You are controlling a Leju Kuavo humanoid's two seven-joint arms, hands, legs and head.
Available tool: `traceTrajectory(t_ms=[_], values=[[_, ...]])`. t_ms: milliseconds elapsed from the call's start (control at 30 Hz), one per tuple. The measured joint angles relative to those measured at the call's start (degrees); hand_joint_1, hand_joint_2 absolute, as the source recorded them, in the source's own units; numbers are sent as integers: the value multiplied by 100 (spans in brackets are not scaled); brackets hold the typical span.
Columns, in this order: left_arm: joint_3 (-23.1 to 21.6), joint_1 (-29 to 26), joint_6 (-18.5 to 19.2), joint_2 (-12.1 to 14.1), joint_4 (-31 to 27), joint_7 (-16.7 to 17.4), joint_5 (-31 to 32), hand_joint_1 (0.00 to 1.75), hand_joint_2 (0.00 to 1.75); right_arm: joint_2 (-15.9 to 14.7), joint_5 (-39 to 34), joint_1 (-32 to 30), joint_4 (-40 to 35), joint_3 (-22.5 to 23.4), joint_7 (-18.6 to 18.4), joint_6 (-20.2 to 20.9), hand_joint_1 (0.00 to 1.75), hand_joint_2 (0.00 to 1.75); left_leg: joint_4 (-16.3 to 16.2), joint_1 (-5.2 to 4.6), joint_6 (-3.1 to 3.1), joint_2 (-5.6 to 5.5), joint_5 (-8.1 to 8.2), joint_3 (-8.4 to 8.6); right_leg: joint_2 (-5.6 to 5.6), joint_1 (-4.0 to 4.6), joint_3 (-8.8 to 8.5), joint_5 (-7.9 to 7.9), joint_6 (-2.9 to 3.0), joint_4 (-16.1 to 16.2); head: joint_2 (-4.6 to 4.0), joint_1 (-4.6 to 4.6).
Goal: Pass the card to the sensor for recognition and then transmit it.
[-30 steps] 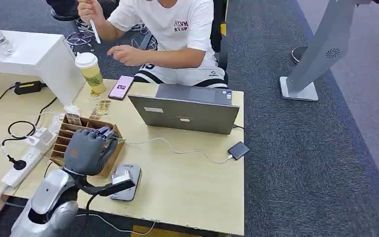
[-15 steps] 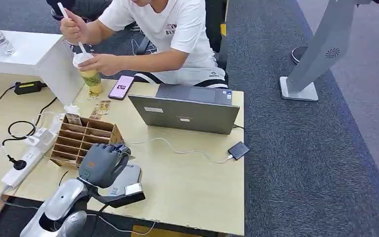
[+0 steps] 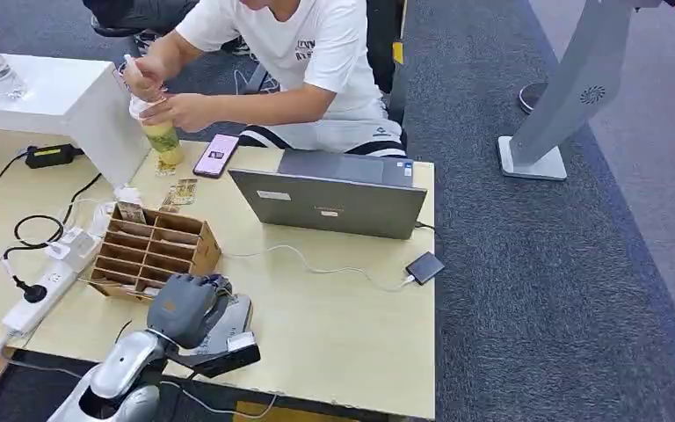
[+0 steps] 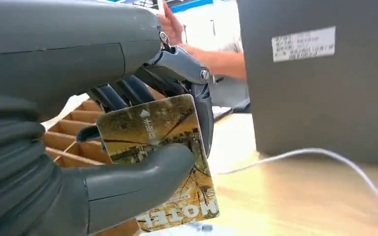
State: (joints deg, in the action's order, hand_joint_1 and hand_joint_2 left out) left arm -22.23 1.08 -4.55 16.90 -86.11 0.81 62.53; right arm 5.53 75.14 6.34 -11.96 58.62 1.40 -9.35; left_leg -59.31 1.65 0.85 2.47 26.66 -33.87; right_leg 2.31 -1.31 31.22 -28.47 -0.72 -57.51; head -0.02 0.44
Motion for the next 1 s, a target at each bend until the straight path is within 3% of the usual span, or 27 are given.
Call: traceTrajectory(t_ms=[833, 1000], values=[[0, -164, 83, -55, 286, 90, 52, 175, 175, 0, -17, 14, 0, -59, 42, -9, 0, 0, 0, 0, 0, 0, 0, 1, 0, 0, 0, 0, 0, 0, 0, 0], [0, -157, -240, -57, 158, -42, -11, 175, 175, 0, -98, 17, 0, -57, 42, -24, 0, 0, 0, 0, -1, 0, -5, 1, 1, 0, 1, 2, -1, 0, 0, 0]])
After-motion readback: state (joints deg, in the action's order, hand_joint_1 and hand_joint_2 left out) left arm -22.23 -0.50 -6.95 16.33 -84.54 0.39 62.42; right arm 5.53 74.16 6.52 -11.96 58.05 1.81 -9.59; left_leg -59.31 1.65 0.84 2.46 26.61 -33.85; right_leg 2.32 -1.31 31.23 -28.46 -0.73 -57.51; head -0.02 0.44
